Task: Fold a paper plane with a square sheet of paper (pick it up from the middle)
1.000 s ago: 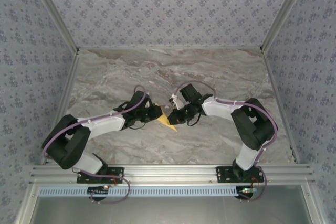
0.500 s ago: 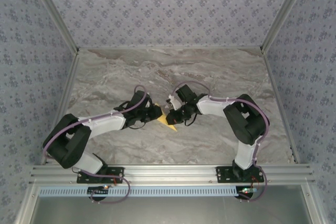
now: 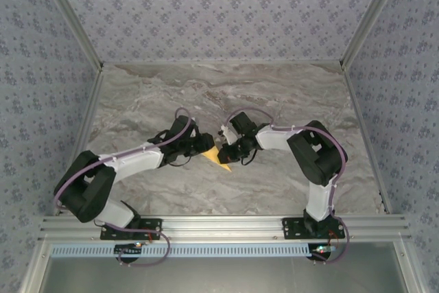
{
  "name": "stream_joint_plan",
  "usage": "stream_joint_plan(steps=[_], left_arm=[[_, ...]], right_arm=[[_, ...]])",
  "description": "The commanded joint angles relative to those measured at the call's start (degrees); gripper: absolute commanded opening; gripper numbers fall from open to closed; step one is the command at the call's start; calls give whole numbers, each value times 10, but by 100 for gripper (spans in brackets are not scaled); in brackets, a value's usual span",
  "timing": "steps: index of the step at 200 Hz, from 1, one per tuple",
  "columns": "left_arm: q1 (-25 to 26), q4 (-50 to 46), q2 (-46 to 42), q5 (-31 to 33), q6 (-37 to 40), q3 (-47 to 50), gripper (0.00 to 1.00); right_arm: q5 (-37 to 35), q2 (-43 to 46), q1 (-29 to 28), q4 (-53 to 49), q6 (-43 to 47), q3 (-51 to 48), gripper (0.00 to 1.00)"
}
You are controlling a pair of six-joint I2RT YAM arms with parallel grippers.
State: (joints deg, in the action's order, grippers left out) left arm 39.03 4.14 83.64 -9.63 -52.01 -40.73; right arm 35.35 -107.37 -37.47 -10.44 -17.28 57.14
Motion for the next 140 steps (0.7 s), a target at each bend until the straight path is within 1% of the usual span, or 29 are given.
stream_joint_plan(steps=[1, 17, 56, 79, 109, 140], left_arm=[[4, 35, -8, -14, -7, 19, 43], [6, 53, 3, -25, -14, 25, 41], [13, 77, 41, -42, -19, 15, 31], [17, 84, 70, -48, -21, 3, 27], [19, 94, 96, -49, -23, -13, 26], [18, 93, 111, -27, -31, -16, 25]], right_arm=[[2, -19, 3, -8, 9, -10, 7], [4, -21, 3, -10, 13, -10, 7], [3, -25, 4, -18, 24, -13, 6], [2, -28, 4, -19, 28, -17, 6], [-2, -28, 5, -20, 29, -22, 6], [-8, -29, 5, -23, 30, -26, 6]])
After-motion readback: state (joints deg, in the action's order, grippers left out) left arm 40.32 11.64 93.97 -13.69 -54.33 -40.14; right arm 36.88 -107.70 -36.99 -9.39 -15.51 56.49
